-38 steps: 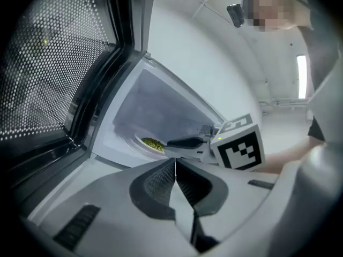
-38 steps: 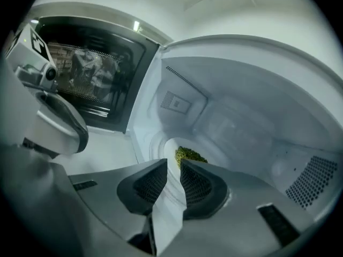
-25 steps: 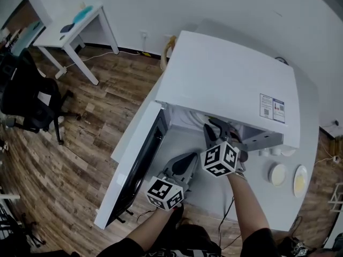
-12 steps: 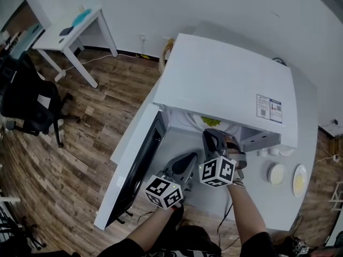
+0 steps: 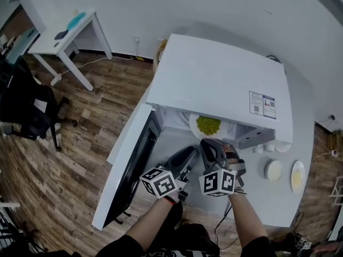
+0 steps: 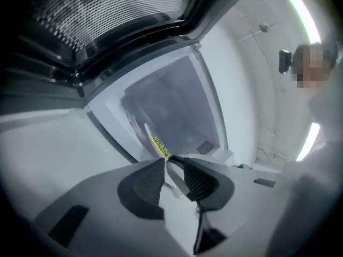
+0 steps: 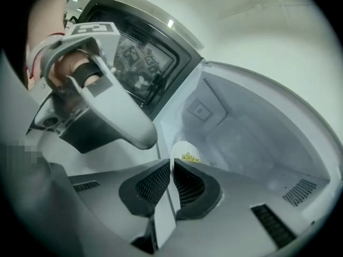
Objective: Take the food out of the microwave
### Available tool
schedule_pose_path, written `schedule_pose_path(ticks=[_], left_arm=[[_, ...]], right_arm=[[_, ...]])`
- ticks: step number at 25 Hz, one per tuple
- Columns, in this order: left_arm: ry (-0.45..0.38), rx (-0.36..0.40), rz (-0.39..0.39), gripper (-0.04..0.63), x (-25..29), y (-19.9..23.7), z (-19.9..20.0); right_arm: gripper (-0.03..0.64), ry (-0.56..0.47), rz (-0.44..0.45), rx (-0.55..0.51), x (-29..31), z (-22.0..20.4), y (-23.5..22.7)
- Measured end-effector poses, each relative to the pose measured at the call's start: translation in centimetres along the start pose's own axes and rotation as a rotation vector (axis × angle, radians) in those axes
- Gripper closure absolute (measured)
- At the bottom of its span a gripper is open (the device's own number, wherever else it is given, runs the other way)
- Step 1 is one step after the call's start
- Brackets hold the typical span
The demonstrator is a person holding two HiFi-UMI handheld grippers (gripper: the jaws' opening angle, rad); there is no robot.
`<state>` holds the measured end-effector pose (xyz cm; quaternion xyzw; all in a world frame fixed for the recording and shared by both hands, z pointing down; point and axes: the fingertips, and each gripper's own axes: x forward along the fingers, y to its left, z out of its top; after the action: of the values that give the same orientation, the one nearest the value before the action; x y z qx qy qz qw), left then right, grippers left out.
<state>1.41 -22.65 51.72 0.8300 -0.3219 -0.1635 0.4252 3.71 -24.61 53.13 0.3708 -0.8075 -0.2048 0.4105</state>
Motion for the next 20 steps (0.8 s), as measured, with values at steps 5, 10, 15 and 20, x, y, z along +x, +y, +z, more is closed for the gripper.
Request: schedule_pose_path(ticks=[5,10,15,20], left_arm=[[-0.03,-0.173,-0.042,0.494,0.7,0.6,0.1],[-0.035,-0.232,-0.061,0.494,1.5,1.0,0.0],[-0.035,-0.304,-0.085,0.494,2.3,1.1,-0.3],[-0.038,-0.352,-0.087,0.494,2.6,1.6,-0.5]], right_arm=[[0.572,-0.035,0.014,0.0,-1.1,0.3,0.7],[0.572,-0.058,0.031,-0.011,-2.2,0.2,1.2],[0.572,-0.078,0.06,-0.044,-2.9,0.3,2.0],[0.572,-0.113,0.083,-0.052,-3.2,0.8,2.6]])
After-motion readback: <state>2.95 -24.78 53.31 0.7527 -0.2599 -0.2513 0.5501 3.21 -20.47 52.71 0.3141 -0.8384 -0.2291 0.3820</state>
